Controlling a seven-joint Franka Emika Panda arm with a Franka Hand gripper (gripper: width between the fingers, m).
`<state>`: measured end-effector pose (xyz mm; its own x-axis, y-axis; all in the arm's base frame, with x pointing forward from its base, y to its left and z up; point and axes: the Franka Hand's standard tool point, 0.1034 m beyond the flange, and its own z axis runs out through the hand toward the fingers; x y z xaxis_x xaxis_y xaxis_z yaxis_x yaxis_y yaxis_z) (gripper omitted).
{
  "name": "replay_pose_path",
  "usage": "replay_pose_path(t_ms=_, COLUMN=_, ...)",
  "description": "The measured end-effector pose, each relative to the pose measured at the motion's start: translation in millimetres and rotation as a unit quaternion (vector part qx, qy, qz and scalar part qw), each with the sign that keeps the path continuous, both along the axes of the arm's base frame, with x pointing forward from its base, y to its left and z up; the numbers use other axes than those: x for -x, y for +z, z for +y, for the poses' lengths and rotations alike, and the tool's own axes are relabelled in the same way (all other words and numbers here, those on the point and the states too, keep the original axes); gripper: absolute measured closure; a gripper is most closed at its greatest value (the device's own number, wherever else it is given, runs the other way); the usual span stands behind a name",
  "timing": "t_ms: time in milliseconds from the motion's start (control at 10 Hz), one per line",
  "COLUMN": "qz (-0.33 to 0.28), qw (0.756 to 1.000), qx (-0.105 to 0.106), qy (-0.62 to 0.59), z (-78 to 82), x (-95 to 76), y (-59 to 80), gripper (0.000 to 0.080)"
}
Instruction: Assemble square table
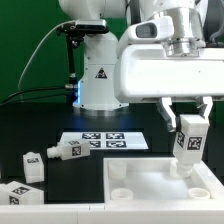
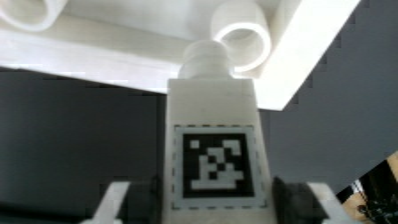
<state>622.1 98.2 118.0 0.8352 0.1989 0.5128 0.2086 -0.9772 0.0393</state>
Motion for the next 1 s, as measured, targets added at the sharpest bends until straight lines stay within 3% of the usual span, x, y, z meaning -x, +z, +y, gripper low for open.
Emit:
replay_pose_path(t_ms=600, qz=0.004, qw=1.0, qx=0.0, qy=0.012, z=18.6, x=-7.3, y=-20.9, gripper=0.0512)
replay_pose_path(t_ms=1000, qz=0.008, qw=1.0, qx=0.003, qy=0.01, z=15.5, x=-8.8, y=-34.7, gripper=0.0512)
